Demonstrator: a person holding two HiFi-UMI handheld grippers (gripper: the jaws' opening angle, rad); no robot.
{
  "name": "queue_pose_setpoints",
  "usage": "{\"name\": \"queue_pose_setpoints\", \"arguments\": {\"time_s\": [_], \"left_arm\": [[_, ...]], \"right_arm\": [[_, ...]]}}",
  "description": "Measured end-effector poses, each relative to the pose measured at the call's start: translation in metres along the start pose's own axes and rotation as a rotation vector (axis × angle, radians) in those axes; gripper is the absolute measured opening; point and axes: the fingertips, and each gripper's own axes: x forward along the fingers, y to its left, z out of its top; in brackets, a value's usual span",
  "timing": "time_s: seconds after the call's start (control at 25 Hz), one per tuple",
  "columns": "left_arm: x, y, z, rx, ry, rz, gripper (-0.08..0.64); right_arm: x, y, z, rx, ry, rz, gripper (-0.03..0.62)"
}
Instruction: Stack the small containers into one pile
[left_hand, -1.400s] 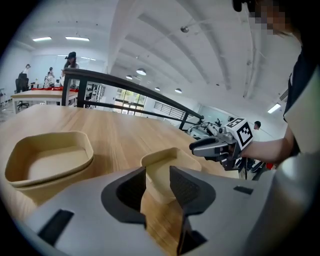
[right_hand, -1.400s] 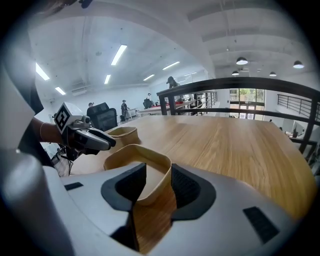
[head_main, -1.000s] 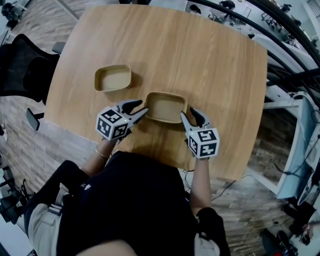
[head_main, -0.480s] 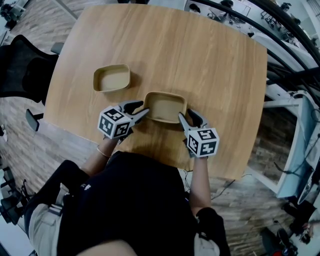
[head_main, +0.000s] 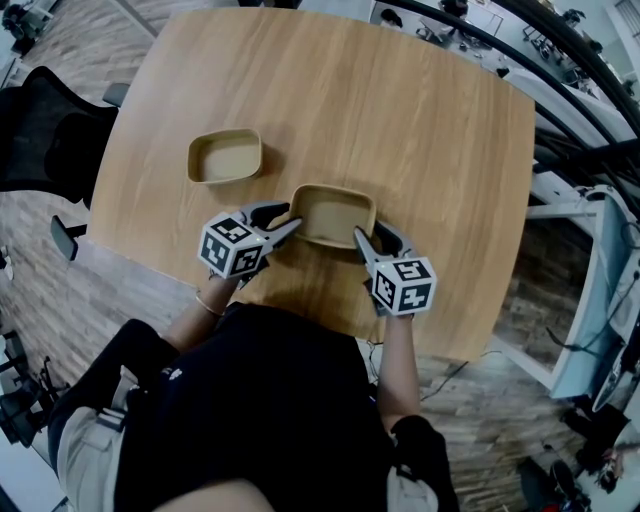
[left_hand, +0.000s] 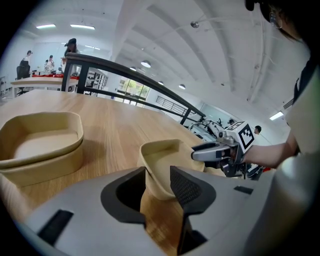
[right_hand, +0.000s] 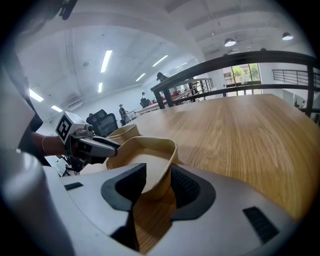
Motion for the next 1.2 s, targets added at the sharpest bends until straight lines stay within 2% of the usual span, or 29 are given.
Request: {"name": "queue_pose_setpoints", "arguments": {"time_s": [0.6,1.2], "left_arm": [[-0.011,-0.002,0.012,0.017,-0.034,0.003,0.141],[-0.046,0.014,0.016,0.014,-0.081,0.035,0.141]], "right_arm": [[-0.002,0.010,0.008,0.027,-0.035,-0.002,0.158],[0.014,0.040,0.029,-0.013,-0.046,0.008,0.158]]}}
